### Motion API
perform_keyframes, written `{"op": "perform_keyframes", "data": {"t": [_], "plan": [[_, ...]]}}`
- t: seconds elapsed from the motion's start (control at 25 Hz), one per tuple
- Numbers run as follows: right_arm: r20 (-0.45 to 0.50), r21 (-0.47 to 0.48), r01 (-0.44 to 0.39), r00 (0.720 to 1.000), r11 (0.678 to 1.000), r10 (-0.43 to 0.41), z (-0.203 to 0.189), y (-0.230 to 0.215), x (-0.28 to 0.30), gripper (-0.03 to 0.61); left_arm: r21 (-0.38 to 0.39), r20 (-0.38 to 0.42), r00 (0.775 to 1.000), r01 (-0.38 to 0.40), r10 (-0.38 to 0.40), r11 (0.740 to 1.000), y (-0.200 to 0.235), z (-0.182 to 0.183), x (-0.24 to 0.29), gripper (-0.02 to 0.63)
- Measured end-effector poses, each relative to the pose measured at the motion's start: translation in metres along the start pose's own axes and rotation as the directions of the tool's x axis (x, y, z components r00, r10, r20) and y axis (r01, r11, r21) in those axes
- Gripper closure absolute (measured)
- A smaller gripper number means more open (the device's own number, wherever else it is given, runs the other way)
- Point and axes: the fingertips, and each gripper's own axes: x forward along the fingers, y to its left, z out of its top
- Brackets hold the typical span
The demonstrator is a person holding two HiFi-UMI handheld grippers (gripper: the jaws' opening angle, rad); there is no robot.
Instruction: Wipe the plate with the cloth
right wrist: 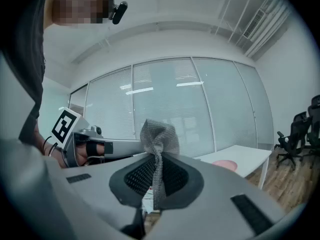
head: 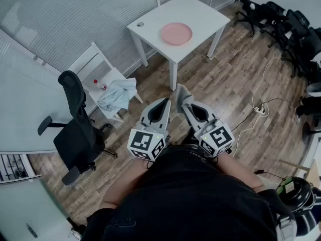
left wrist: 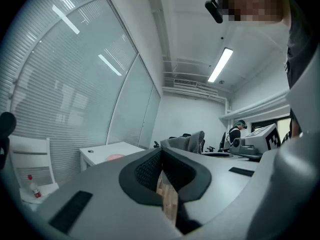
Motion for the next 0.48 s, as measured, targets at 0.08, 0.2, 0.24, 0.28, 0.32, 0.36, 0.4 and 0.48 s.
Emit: {"op": "perform_keyframes", "data": {"t": [0.08,0.2,0.24,0.28,0.32,0.36,0.4,0.48], "plan": [[0.000,-0.001,0.000,1.000,1.000,0.000,0.000,-0.002,0.001,0.545,0.001,0.001,1.000,-0.001,0.001,1.000,0.001,0.001,0.002,0.597],[-0.001,-0.002,0.000,1.000,1.000,0.000,0.001,-0.007,0.002,0.545,-0.002,-0.001,1.000,-0.002,0.002,1.000,0.001,0.001,0.008,0.597],[-0.003,-0.004,0.001,1.000,1.000,-0.001,0.001,-0.010,0.003,0.545,-0.004,-0.002,1.000,-0.002,0.002,1.000,0.002,0.001,0.011,0.597],[-0.005,-0.005,0.004,1.000,1.000,-0.004,0.001,-0.013,0.004,0.545,-0.005,-0.003,1.000,-0.002,0.002,1.000,0.003,0.001,0.013,0.597],[-0.007,-0.004,0.007,1.000,1.000,-0.007,0.001,-0.016,0.004,0.545,-0.007,-0.004,1.000,-0.003,0.003,1.000,0.003,0.001,0.016,0.597],[-0.007,0.000,0.008,1.000,1.000,-0.008,0.001,-0.020,0.004,0.545,-0.008,-0.005,1.000,-0.003,0.003,1.000,0.004,0.000,0.019,0.597],[-0.004,0.008,0.009,1.000,1.000,-0.009,0.001,-0.023,0.004,0.544,-0.010,-0.006,1.000,-0.003,0.003,1.000,0.004,0.000,0.022,0.597],[0.009,0.021,0.010,1.000,1.000,-0.010,0.002,-0.030,0.003,0.543,-0.013,-0.010,1.000,-0.004,0.003,1.000,0.003,-0.001,0.030,0.597]]}}
